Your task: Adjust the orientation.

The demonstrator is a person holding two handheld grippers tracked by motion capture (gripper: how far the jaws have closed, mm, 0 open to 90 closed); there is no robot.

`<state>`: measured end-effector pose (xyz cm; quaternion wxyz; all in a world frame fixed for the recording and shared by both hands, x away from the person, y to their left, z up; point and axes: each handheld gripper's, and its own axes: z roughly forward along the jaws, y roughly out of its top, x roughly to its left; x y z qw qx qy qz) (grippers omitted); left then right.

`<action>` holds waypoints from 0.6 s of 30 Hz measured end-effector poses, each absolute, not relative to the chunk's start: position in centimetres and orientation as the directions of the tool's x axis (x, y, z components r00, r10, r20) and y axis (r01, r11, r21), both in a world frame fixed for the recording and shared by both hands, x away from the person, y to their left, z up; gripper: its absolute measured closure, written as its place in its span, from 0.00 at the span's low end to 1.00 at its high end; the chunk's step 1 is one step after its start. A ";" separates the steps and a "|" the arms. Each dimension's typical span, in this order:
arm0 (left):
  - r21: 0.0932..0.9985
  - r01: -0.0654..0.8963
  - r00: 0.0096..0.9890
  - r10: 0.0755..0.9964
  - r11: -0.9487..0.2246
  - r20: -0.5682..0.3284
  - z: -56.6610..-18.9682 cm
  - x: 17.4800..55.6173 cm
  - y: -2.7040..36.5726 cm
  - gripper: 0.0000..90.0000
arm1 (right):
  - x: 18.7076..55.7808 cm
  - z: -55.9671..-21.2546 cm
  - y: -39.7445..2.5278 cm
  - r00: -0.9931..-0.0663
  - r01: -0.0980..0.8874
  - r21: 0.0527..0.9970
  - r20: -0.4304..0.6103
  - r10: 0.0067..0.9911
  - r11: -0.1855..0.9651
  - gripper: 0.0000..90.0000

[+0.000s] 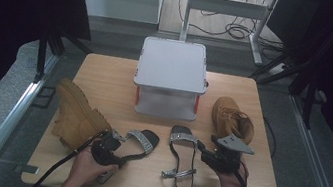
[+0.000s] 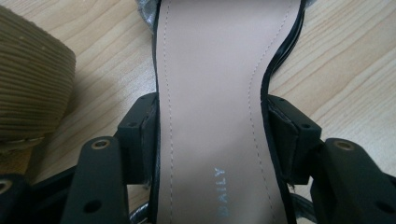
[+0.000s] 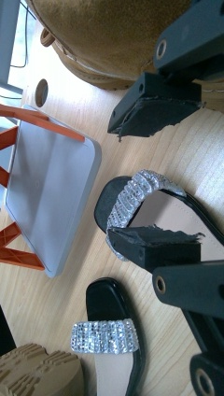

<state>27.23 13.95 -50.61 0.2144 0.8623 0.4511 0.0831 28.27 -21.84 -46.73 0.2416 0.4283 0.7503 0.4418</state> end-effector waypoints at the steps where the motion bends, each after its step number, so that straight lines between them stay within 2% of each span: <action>1: 0.448 0.743 0.572 0.819 -0.497 -0.040 -50.6 27.2 13.8 0.43 | 28.3 -46.7 -21.8 -0.517 0.429 0.870 0.014 0.856 0.244 0.48; 4: 0.459 0.734 0.580 0.814 -0.500 -0.040 -50.3 27.1 13.8 0.34 | 28.2 -46.8 -21.7 -0.520 0.431 0.867 0.012 0.854 0.250 0.48; 7: 0.495 0.713 0.584 0.811 -0.496 -0.029 -49.7 27.0 14.1 0.29 | 28.2 -46.9 -21.5 -0.524 0.432 0.866 0.011 0.852 0.254 0.48; 10: 0.544 0.679 0.601 0.799 -0.493 -0.026 -49.0 26.8 14.3 0.29 | 28.2 -47.0 -21.4 -0.526 0.432 0.866 0.015 0.851 0.252 0.49; 18: 0.673 0.603 0.642 0.761 -0.428 -0.091 -47.2 26.5 15.4 0.29 | 26.6 -46.3 -20.9 -0.555 0.410 0.888 0.061 0.829 0.209 0.54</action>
